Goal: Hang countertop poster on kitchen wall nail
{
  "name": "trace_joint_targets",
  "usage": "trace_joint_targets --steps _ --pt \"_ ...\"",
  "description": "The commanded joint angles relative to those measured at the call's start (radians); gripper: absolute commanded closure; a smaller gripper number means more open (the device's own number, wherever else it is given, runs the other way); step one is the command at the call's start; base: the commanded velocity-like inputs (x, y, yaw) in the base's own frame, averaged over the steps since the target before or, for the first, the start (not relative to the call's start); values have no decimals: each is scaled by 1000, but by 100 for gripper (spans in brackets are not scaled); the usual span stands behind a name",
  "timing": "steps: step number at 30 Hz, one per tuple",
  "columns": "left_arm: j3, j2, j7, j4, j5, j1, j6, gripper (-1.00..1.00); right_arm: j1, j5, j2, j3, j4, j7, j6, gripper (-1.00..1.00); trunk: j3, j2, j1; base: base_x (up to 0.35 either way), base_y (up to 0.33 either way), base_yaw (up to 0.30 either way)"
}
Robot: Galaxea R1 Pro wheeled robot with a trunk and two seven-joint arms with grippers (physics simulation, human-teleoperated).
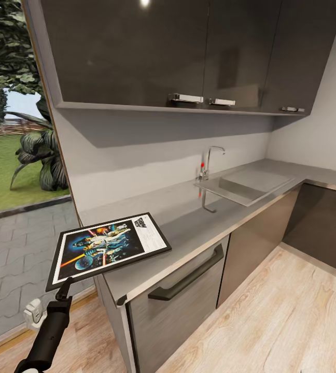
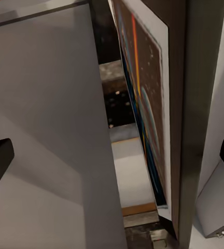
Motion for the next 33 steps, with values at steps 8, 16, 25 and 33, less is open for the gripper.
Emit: trace_joint_targets --steps 8,16,25,33 --pt "2 -1 -3 0 10 0 9 -100 -1 7 0 -3 1 -1 -3 -100 -1 0 0 67 0 0" --pt "2 -1 -3 1 10 0 9 -100 -1 7 0 -3 1 -1 -3 -100 -1 0 0 13 0 0" --pt "2 -1 -4 -1 10 -1 9 100 -1 7 0 -3 1 -1 -3 -100 -1 0 0 1 0 0" --pt "2 -1 -4 -1 10 -1 9 100 -1 8 0 -2 1 -1 -3 -100 -1 0 0 0 0 0"
